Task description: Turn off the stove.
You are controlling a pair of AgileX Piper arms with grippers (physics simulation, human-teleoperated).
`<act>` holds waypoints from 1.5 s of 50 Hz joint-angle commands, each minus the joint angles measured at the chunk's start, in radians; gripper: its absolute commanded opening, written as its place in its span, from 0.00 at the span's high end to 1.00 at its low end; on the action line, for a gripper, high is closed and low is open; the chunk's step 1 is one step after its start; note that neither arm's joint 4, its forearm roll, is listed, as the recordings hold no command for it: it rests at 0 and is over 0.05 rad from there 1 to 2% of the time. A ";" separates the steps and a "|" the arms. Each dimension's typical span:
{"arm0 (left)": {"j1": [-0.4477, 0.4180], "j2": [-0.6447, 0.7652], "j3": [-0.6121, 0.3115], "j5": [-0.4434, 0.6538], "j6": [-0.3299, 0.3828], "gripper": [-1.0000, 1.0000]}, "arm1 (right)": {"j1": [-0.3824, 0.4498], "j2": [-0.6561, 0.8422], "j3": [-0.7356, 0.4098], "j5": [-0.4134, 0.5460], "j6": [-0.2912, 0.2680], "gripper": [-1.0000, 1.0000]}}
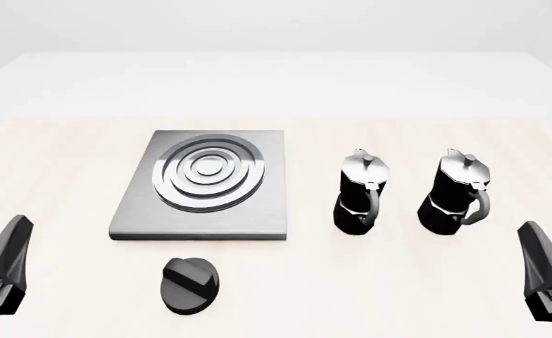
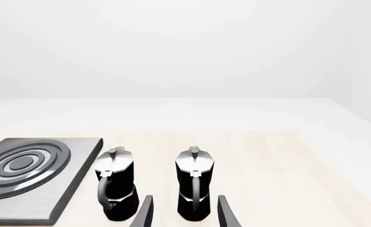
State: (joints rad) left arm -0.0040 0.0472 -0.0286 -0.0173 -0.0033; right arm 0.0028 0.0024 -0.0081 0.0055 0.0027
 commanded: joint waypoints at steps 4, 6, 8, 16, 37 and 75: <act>-0.057 0.124 -0.070 -0.024 0.005 0.00 | 0.003 -0.001 -0.003 0.003 0.003 0.00; -0.069 0.137 -0.103 -0.004 0.005 0.00 | 0.004 -0.001 -0.003 0.003 0.003 0.00; -0.111 0.161 -0.130 0.015 0.028 0.00 | 0.004 0.000 -0.003 0.003 0.004 0.00; -0.185 0.208 -0.203 0.102 0.079 0.00 | 0.004 0.000 -0.003 0.003 0.007 0.00; -0.297 0.381 -0.293 0.297 0.253 0.00 | 0.007 0.001 -0.003 0.003 0.013 0.00; -0.407 0.705 -0.196 0.279 0.241 0.00 | 0.002 0.010 -0.004 -0.006 0.014 0.00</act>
State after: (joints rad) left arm -0.4146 0.6779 -0.2662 0.2952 0.2357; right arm 0.0050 0.0118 -0.0119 0.0000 0.0169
